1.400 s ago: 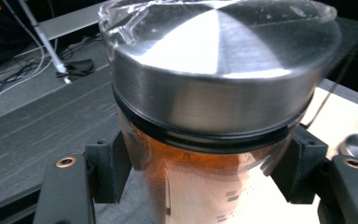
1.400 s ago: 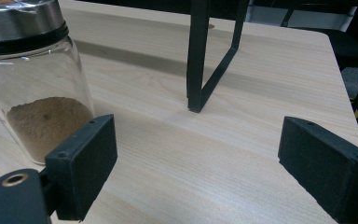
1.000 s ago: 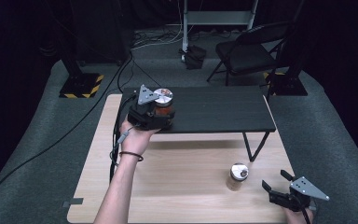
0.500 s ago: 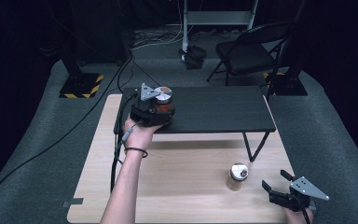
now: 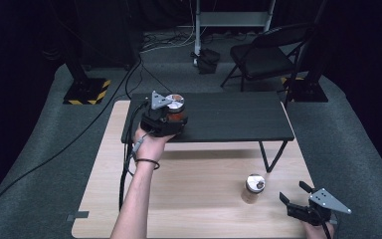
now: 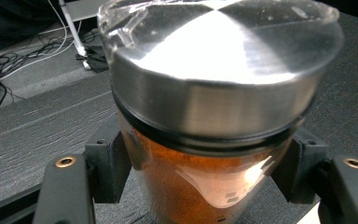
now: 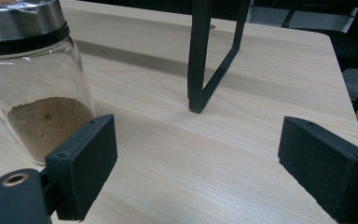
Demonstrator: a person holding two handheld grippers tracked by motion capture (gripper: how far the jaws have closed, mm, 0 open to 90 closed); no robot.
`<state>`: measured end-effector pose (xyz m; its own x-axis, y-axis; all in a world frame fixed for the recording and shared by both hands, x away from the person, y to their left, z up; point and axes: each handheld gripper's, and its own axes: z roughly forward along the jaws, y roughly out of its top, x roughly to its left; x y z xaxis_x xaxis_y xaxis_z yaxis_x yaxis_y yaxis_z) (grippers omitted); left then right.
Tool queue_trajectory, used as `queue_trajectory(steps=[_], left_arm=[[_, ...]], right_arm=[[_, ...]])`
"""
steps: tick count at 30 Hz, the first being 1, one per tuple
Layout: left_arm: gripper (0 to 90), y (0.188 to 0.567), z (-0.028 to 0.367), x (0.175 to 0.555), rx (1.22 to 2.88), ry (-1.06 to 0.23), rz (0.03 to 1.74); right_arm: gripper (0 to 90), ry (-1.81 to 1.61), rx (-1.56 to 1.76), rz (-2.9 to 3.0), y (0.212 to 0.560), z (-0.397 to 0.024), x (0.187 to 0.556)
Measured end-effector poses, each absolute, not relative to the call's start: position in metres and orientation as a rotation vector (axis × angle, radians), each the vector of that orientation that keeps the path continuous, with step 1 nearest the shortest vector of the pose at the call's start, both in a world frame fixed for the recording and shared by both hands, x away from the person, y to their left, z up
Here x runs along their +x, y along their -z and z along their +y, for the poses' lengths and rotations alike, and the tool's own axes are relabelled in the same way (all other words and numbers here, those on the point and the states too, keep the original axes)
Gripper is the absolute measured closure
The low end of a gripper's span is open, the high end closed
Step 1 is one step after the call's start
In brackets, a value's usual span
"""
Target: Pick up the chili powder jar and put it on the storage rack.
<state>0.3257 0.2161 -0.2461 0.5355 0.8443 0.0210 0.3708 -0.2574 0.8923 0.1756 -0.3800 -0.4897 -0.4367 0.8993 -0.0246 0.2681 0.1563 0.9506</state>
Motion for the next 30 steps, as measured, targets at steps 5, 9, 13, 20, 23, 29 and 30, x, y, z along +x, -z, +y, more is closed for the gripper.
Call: queue_trajectory(steps=[5, 9, 13, 20, 23, 29, 30], left_arm=[[24.5, 0.245, 0.215, 0.322, 1.848, -0.656, 0.997], [20.1, 0.243, 0.22, 0.318, 1.853, -0.645, 0.995], [18.1, 0.242, 0.226, 0.312, 1.858, -0.646, 0.977], [17.5, 0.249, 0.242, 0.294, 1.857, -0.658, 0.93], [17.5, 0.259, 0.253, 0.284, 1.842, -0.66, 0.913], [17.5, 0.27, 0.263, 0.272, 1.841, -0.672, 0.895], [17.5, 0.272, 0.265, 0.269, 1.84, -0.669, 0.889]], right_arm=[[10.8, -1.295, 1.113, 1.812, 0.49, -0.38, 0.176], [10.9, -1.292, 1.113, 1.815, 0.489, -0.38, 0.176], [10.8, -1.292, 1.112, 1.813, 0.49, -0.38, 0.176], [10.8, -1.289, 1.112, 1.815, 0.489, -0.379, 0.176], [10.9, -1.287, 1.111, 1.817, 0.489, -0.379, 0.176], [10.8, -1.287, 1.112, 1.817, 0.489, -0.379, 0.176], [10.8, -1.288, 1.111, 1.816, 0.489, -0.379, 0.176]])
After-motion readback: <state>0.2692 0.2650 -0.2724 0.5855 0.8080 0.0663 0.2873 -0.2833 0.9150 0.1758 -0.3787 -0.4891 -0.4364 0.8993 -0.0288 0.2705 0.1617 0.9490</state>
